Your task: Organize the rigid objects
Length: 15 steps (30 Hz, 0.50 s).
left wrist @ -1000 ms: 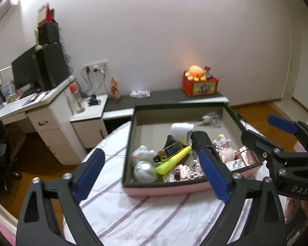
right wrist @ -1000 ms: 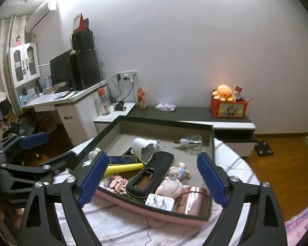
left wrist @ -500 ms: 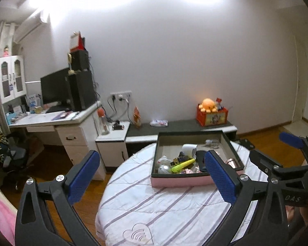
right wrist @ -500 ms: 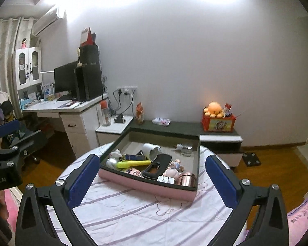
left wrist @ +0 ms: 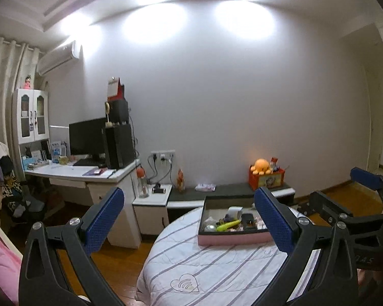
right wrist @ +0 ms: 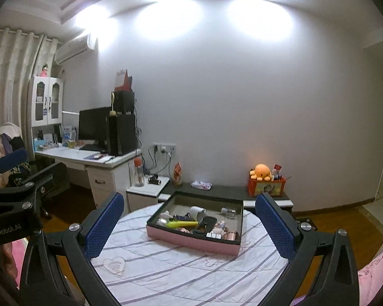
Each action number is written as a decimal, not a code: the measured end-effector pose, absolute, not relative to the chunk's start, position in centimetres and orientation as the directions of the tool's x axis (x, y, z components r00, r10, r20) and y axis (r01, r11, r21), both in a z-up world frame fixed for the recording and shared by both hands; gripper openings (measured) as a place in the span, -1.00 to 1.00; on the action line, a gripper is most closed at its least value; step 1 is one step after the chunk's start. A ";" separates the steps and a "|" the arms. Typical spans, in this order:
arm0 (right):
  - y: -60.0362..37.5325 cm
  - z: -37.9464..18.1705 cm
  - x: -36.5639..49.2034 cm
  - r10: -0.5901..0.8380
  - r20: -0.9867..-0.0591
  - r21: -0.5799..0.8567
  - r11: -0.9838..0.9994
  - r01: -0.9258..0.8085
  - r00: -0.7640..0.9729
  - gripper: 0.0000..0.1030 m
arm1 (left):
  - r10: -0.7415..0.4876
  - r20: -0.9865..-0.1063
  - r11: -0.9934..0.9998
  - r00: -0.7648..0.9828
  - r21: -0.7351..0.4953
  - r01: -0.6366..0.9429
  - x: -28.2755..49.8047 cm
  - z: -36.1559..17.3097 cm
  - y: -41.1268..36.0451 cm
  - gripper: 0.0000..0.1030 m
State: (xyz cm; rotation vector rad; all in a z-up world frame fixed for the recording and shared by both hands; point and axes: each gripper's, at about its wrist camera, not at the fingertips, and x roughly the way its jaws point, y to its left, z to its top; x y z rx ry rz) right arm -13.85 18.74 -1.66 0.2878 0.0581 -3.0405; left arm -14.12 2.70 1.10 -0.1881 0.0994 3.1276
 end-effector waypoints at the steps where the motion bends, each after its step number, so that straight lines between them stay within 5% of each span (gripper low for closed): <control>1: 18.6 -1.3 -13.2 -0.079 -0.174 -0.034 -0.996 0.086 -0.982 1.00 | 0.005 -0.108 -0.998 -0.994 0.055 -0.011 -13.5 1.4 2.5 1.00; 15: 17.2 1.1 -6.3 -0.057 -0.042 -0.050 -0.997 0.059 -0.997 1.00 | -0.012 0.008 -0.999 -1.000 0.052 0.012 -6.7 3.5 2.1 1.00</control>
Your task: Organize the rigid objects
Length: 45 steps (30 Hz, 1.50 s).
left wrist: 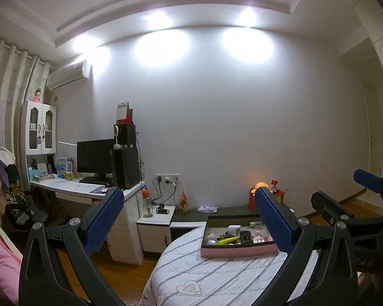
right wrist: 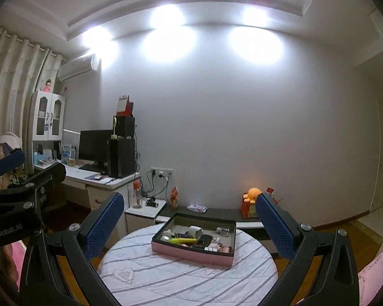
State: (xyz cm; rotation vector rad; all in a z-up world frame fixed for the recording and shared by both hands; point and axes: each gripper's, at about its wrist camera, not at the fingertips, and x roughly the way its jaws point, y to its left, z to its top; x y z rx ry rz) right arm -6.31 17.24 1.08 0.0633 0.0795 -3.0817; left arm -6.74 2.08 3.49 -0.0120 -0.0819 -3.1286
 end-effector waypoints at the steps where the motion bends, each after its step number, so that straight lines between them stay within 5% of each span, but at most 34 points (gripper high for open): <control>1: 17.1 1.2 -6.1 -0.056 -0.041 -0.052 -0.997 0.058 -0.998 1.00 | -0.014 0.014 -0.999 -1.000 0.049 0.015 -6.4 3.6 2.0 1.00; 45: 15.5 2.0 -4.0 -0.072 -0.007 -0.089 -0.993 0.072 -0.997 1.00 | -0.024 0.036 -1.000 -0.999 0.004 0.024 -5.1 3.9 0.3 1.00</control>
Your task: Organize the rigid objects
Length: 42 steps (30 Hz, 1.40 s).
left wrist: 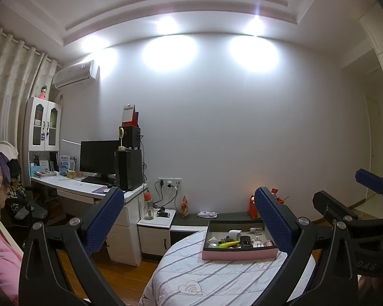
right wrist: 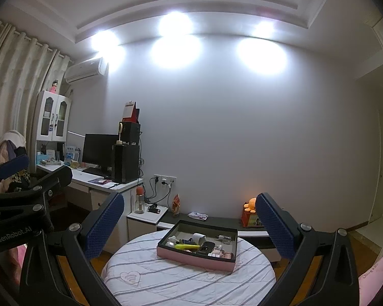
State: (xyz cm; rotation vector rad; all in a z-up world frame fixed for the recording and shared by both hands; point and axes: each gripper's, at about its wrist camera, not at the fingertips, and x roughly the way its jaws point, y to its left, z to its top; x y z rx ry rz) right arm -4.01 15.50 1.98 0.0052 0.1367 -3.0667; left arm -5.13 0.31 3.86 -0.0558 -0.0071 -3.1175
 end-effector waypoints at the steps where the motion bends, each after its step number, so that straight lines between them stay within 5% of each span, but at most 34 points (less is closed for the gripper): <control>1: 15.5 2.0 -4.1 -0.073 -0.007 -0.089 -0.993 0.073 -0.997 1.00 | -0.024 0.036 -1.000 -0.999 0.004 0.024 -5.2 3.8 0.3 1.00; 42: 15.3 0.9 -6.4 0.057 0.030 -0.094 -0.994 -0.060 -0.998 1.00 | 0.006 0.027 -0.999 -1.000 0.044 -0.005 -8.4 2.6 0.1 1.00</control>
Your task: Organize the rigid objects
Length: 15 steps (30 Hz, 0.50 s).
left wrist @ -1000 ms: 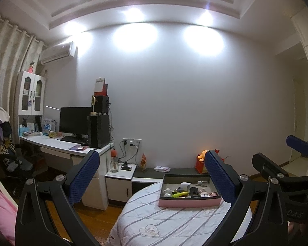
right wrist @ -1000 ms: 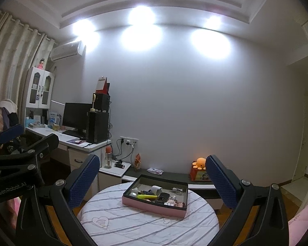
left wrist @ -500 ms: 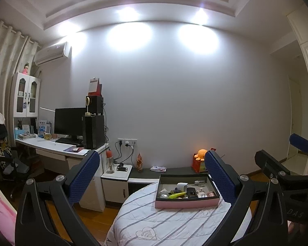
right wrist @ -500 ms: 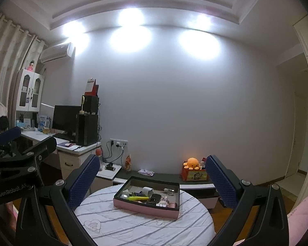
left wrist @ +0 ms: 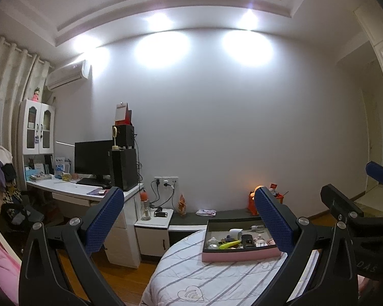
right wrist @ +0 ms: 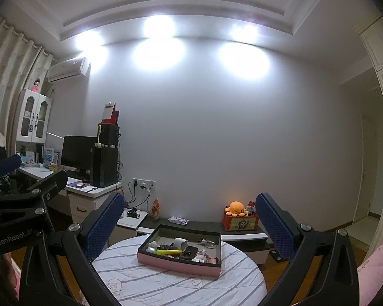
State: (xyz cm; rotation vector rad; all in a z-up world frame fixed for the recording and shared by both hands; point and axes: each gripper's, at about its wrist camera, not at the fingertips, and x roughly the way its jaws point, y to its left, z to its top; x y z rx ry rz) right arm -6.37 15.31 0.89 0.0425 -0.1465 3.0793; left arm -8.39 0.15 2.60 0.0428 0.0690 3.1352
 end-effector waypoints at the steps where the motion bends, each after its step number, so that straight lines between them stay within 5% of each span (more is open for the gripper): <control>1: 15.3 0.9 -6.5 0.057 0.028 -0.094 -0.994 -0.060 -0.998 1.00 | 0.001 0.029 -0.999 -1.000 0.051 0.000 -8.4 2.6 0.2 1.00; 15: 15.4 0.5 -7.2 0.060 0.009 -0.097 -0.993 -0.060 -0.998 1.00 | -0.019 0.040 -0.997 -0.999 0.073 0.022 -8.7 2.4 0.5 1.00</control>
